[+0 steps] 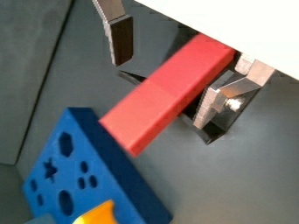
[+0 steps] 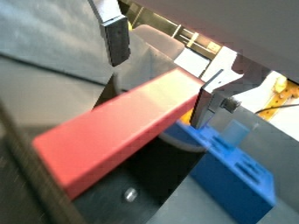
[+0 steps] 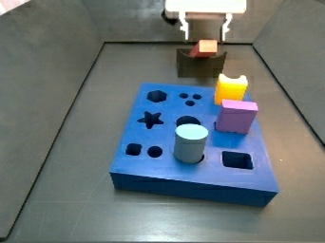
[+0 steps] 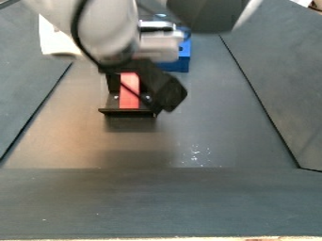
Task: Pick up the rectangle object. Move up. Place the rectangle object on the fixture. Regrasp the rectangle object. Move to above the board. Insert the rectangle object.
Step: Regrasp the rectangle object.
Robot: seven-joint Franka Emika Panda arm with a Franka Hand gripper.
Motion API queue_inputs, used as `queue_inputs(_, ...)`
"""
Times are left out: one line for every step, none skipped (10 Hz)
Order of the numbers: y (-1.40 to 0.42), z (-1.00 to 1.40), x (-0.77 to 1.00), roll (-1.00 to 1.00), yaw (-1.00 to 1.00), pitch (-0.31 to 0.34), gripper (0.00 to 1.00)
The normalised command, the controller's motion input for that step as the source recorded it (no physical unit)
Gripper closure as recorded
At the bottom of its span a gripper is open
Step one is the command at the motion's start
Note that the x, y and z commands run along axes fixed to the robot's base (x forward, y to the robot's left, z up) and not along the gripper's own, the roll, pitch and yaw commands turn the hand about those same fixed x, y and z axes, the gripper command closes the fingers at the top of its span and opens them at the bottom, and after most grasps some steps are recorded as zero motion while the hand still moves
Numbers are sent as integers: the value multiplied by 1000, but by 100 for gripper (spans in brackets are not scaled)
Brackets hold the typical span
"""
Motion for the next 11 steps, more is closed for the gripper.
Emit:
queue_inputs(5, 945, -33, 54, -2, 98, 0)
queue_inputs(10, 706, -25, 45, -21, 106, 0)
queue_inputs(9, 522, -24, 46, -33, 103, 0)
queue_inputs(6, 399, -23, 44, -40, 96, 0)
queue_inputs(-1000, 1000, 8, 1000, 8, 60, 0)
queue_inputs(-1000, 896, 11, 1000, 7, 58, 0)
queue_inputs(-1000, 841, -19, 1000, 6, 48, 0)
queue_inputs(-1000, 790, -56, 1000, 5, 41, 0)
queue_inputs(-877, 586, -67, 1000, 5, 35, 0)
queue_inputs(-757, 433, -60, 1000, 5, 33, 0)
queue_inputs(-502, 145, -35, 1000, 4, 30, 0)
